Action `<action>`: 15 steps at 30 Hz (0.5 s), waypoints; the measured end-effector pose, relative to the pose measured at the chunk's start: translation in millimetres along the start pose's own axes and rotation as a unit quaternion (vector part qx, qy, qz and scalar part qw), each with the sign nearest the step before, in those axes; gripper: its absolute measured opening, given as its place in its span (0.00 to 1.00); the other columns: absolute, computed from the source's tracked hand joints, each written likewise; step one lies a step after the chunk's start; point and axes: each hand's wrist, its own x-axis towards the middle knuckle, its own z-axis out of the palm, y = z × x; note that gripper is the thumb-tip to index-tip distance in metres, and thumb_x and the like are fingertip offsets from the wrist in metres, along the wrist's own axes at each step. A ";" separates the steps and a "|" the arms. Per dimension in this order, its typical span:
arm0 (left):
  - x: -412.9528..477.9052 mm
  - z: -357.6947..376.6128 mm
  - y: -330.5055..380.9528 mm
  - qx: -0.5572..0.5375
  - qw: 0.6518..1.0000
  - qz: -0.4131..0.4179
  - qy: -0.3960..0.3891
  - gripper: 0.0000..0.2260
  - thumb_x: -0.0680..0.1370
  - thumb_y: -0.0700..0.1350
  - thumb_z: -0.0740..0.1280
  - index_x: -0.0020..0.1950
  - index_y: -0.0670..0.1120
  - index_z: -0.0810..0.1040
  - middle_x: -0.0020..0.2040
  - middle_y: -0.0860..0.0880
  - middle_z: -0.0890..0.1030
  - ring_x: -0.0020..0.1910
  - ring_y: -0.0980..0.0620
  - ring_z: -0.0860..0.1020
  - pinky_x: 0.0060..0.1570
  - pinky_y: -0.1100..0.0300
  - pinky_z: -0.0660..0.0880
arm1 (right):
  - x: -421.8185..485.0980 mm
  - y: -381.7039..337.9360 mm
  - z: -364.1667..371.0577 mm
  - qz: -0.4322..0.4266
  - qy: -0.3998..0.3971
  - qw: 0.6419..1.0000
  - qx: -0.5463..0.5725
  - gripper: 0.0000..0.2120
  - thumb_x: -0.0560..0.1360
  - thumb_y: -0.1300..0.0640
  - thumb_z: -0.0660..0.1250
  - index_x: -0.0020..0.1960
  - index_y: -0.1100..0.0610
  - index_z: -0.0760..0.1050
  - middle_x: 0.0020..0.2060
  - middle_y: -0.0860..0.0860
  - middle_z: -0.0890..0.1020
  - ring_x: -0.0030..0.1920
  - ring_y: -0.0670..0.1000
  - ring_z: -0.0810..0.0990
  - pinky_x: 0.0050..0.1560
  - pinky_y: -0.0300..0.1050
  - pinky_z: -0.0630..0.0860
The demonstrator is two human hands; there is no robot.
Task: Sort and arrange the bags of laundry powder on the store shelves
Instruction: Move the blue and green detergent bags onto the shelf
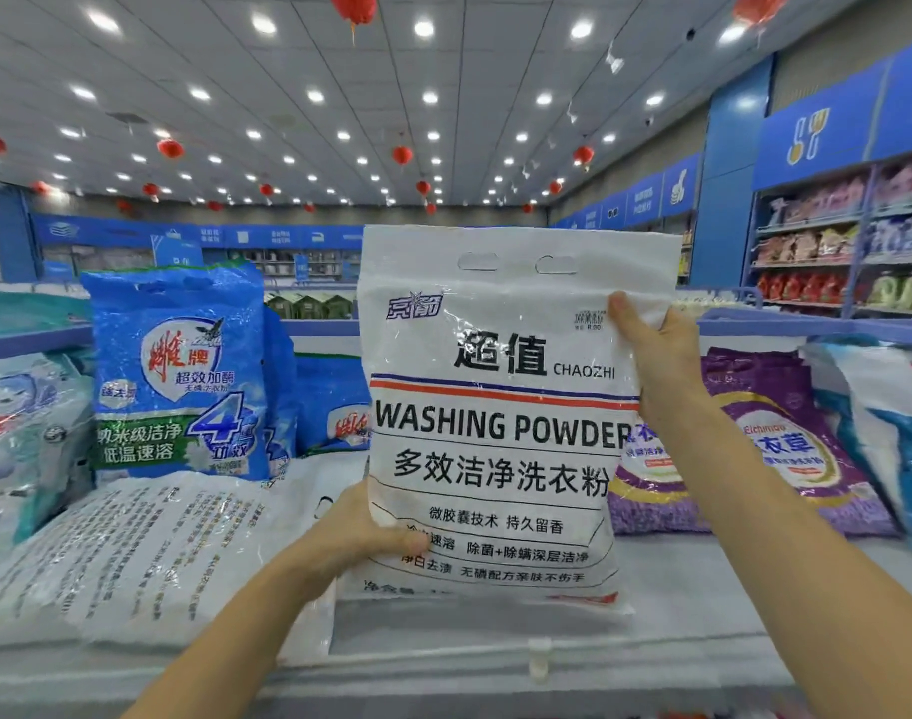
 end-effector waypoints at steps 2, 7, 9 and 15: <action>-1.9 -0.8 10.4 -0.003 0.999 0.035 0.007 0.26 0.55 0.51 0.80 0.50 0.49 0.82 0.48 0.52 0.86 0.47 0.56 0.83 0.42 0.70 0.76 | -6.1 -18.2 -1.4 -0.018 0.017 1.000 -0.002 0.01 0.75 0.59 0.68 0.46 0.54 0.78 0.37 0.45 0.85 0.40 0.46 0.84 0.39 0.41 0.81; -8.8 8.1 47.4 -0.027 0.992 0.124 -0.017 0.26 0.53 0.55 0.81 0.50 0.59 0.83 0.48 0.50 0.86 0.48 0.52 0.84 0.46 0.63 0.80 | -17.8 -78.2 -3.7 -0.077 0.053 0.994 -0.051 0.03 0.76 0.59 0.67 0.43 0.53 0.77 0.33 0.44 0.85 0.35 0.44 0.84 0.35 0.38 0.79; -11.2 18.9 60.4 -0.057 0.986 0.150 -0.048 0.27 0.53 0.55 0.81 0.51 0.57 0.83 0.48 0.49 0.86 0.48 0.51 0.84 0.44 0.63 0.79 | -21.4 -102.0 -11.4 -0.094 0.068 0.990 -0.079 0.02 0.75 0.58 0.68 0.43 0.54 0.78 0.35 0.46 0.85 0.38 0.47 0.84 0.39 0.42 0.81; -13.1 84.6 87.3 -0.125 0.969 0.193 -0.085 0.29 0.49 0.56 0.82 0.48 0.53 0.85 0.45 0.46 0.86 0.44 0.49 0.85 0.39 0.66 0.79 | -39.0 -157.1 -70.1 -0.093 0.141 0.972 -0.164 0.03 0.75 0.56 0.69 0.43 0.53 0.77 0.38 0.47 0.83 0.38 0.46 0.83 0.45 0.44 0.81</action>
